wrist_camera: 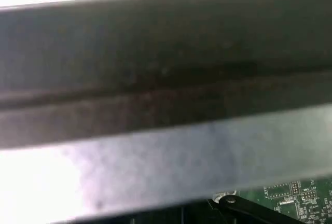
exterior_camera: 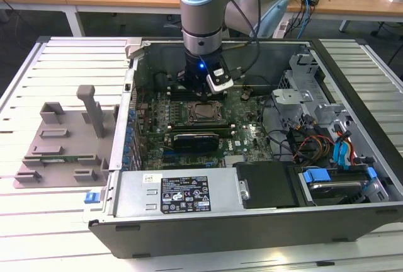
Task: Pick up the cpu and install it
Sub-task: 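Install the first cpu locking lever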
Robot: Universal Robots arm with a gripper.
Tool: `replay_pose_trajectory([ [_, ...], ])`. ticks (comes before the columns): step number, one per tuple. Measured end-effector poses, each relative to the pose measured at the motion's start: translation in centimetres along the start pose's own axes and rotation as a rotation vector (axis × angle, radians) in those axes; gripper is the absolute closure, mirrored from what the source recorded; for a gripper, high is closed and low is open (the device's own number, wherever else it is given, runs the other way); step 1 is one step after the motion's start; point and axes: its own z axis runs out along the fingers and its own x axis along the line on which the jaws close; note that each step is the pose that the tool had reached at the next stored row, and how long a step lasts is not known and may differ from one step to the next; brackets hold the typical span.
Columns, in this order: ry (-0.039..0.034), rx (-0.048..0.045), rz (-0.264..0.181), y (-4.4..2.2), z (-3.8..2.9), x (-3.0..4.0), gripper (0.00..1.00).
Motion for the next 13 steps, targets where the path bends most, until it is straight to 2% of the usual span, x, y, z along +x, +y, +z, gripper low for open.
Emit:
replay_pose_trajectory([
  [1,-0.0007,-0.0014,0.0,0.04,-0.11,-0.02,0.89],
  [4,-0.0003,0.0,0.0,0.22,-1.78,-0.15,0.89],
  [5,-0.001,0.005,0.0,0.28,-2.3,-0.19,0.89],
  [7,-0.0037,0.0248,-0.002,0.27,-2.46,-0.21,0.89],
  [8,-0.0058,0.0407,-0.004,0.24,-2.48,-0.21,0.89],
  [9,-0.0074,0.0521,-0.005,0.19,-2.49,-0.22,0.89],
  [10,-0.0101,0.0719,-0.007,-0.05,-2.51,-0.25,0.89],
  [11,-0.0115,0.0824,-0.008,-0.41,-2.55,-0.3,0.89],
  [13,-0.0125,0.0899,-0.008,-1.4,-2.66,-0.44,0.89],
])
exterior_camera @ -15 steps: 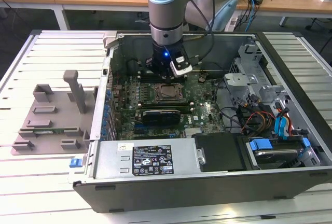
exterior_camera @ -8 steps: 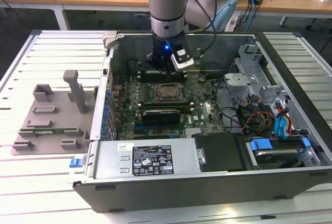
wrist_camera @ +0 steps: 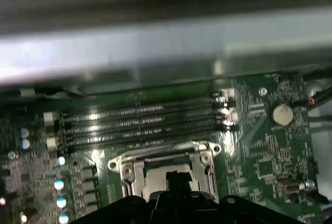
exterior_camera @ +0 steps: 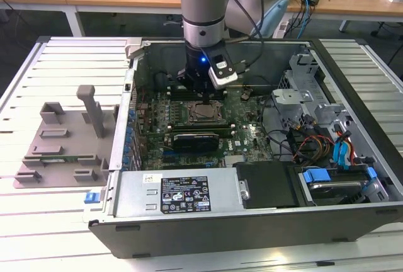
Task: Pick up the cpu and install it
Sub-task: 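Install the first cpu locking lever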
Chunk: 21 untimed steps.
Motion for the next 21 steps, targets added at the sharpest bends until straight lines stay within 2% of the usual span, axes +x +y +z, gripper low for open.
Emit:
replay_pose_trajectory([
  [1,-0.0003,0.0017,0.0,-0.28,-0.01,-0.03,0.89],
  [3,-0.0017,0.0127,-0.001,-0.89,-0.01,-0.12,0.89],
  [4,-0.0032,0.0225,-0.002,-1.04,0.0,-0.14,0.89],
  [6,-0.0068,0.0501,-0.004,-1.14,-0.01,-0.15,0.89],
  [10,-0.0074,0.0503,-0.004,-1.13,-0.66,-0.19,0.89],
  [12,-0.0076,0.0498,-0.004,-1.12,-0.72,-0.2,0.89],
  [13,-0.0046,0.0504,-0.004,-1.12,-0.73,-0.19,0.89],
  [14,0.0149,0.0531,-0.004,-1.13,-0.72,-0.2,0.89],
  [15,0.0195,0.0539,-0.004,-1.13,-0.73,-0.19,0.89],
  [21,0.0231,0.0541,-0.004,-1.12,-0.72,-0.2,0.89],
])
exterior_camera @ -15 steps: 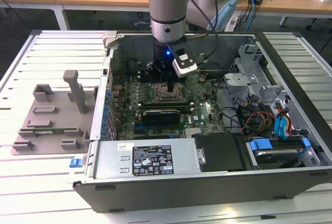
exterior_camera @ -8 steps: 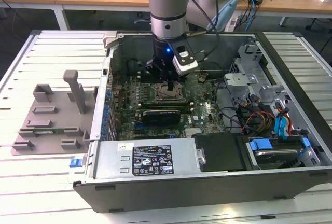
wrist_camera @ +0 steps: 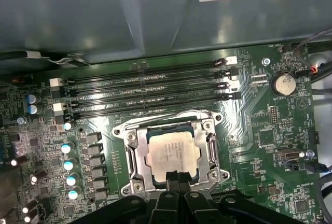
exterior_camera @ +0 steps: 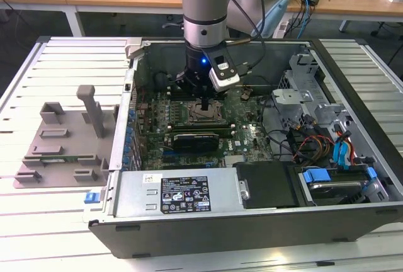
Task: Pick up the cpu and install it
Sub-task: 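Install the first cpu locking lever, then install the second cpu locking lever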
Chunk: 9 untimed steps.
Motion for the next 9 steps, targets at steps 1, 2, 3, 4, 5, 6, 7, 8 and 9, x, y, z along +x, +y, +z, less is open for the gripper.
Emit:
replay_pose_trajectory([
  [1,0.0009,0.0002,0.0,0.0,0.0,0.0,0.89],
  [2,0.0016,0.0003,0.0,0.0,0.0,0.0,0.89],
  [3,0.002,0.0003,0.0,0.0,0.0,0.0,0.89],
  [4,0.0024,0.0004,0.0,0.0,0.0,0.0,0.89],
  [5,0.0033,0.0005,0.0,0.0,0.0,0.0,0.89],
  [6,0.0038,0.0005,0.0,0.0,0.0,0.0,0.89],
  [7,0.0041,0.0006,0.0,0.0,0.0,0.0,0.89],
  [8,0.0052,0.0008,0.0,0.0,0.0,0.0,0.89],
  [9,0.0062,0.0009,0.0,0.0,0.0,0.0,0.89],
])
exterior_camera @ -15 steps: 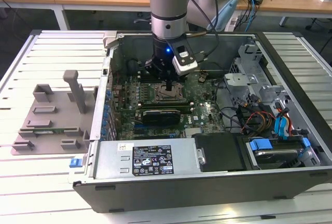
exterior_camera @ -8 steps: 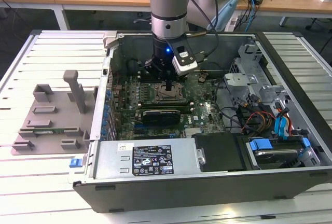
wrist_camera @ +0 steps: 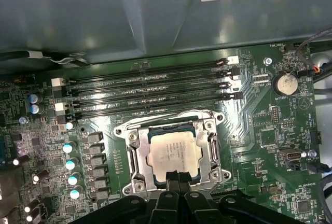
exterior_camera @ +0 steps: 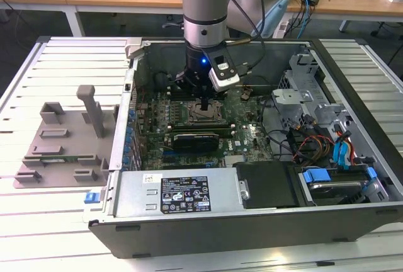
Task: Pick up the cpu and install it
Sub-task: 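Install the second cpu locking lever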
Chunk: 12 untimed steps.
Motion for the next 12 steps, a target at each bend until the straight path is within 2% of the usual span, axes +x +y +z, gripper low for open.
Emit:
replay_pose_trajectory([
  [8,0.0056,0.0008,0.0,0.0,0.0,0.0,0.89],
  [12,0.0056,0.0008,0.0,-0.02,0.0,-0.01,0.89],
])
